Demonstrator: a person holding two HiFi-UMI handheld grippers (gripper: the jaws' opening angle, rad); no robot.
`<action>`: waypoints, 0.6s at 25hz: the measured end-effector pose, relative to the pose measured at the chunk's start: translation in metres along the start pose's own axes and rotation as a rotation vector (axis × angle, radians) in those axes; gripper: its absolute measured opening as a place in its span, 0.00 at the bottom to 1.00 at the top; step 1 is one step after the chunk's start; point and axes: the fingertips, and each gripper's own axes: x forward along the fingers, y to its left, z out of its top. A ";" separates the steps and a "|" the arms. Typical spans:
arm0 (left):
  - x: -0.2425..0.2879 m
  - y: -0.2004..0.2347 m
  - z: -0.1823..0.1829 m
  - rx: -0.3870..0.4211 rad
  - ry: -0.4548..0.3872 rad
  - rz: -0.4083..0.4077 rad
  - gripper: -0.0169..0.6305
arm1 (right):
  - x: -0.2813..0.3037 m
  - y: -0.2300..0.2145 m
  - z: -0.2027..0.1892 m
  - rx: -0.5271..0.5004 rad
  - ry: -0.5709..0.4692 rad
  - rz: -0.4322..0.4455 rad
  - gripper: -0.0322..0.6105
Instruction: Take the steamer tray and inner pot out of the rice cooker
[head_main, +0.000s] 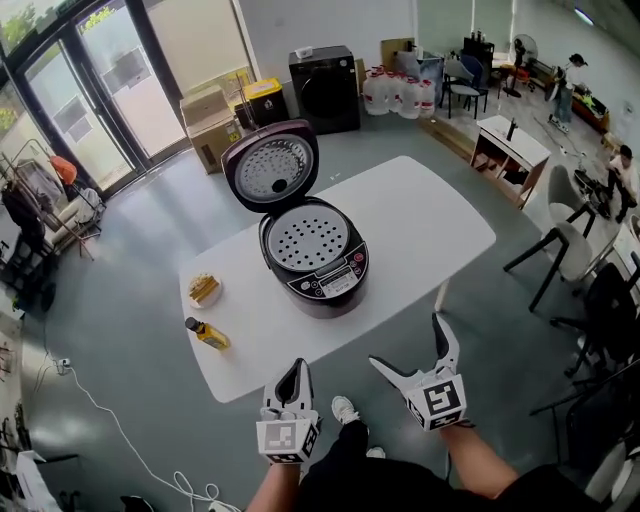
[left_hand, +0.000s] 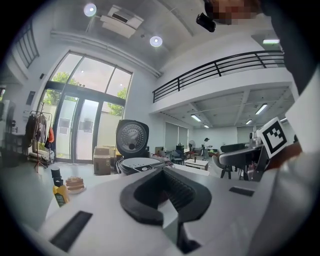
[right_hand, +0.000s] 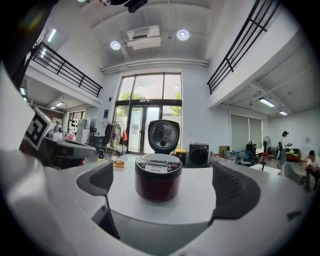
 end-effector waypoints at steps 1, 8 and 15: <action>0.008 0.006 0.002 -0.003 0.001 0.005 0.02 | 0.011 -0.003 0.001 -0.004 0.006 0.005 0.97; 0.061 0.055 0.016 -0.019 0.008 0.033 0.02 | 0.089 -0.019 0.013 -0.018 0.029 0.028 0.97; 0.104 0.101 0.026 -0.064 0.021 0.088 0.03 | 0.147 -0.026 0.031 -0.041 0.024 0.028 0.97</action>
